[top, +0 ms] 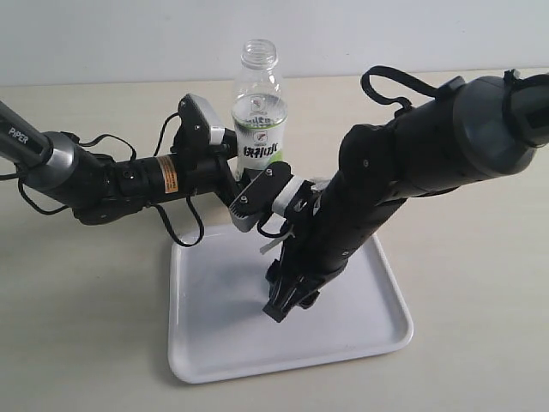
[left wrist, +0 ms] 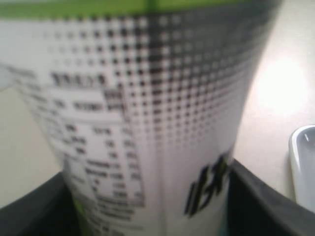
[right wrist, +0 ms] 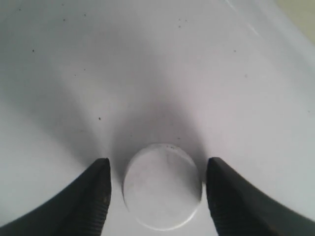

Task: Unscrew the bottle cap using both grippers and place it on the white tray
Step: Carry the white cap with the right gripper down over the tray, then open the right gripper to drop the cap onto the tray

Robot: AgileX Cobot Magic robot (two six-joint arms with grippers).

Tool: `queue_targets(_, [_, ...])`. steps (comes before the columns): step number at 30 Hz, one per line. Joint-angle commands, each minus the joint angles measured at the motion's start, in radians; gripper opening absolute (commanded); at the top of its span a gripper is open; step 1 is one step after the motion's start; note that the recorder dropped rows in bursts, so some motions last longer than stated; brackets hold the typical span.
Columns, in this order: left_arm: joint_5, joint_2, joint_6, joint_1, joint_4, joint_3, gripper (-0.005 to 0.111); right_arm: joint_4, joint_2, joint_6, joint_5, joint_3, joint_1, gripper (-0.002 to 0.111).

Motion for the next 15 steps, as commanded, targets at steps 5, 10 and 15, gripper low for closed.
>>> queue_targets(5, [-0.002,-0.004,-0.001,0.000,-0.009,-0.002,0.000,0.005,-0.028,0.018,-0.018,0.000,0.001,0.062])
queue_targets(10, [-0.002,-0.004,-0.005,0.000,-0.032,-0.002,0.001,0.001,-0.139,0.089,-0.009,0.000,0.001,0.062])
queue_targets(15, [-0.002,-0.004,-0.005,0.000,-0.034,-0.002,0.044,0.001,-0.369,0.156,0.071,0.000,0.001,0.062])
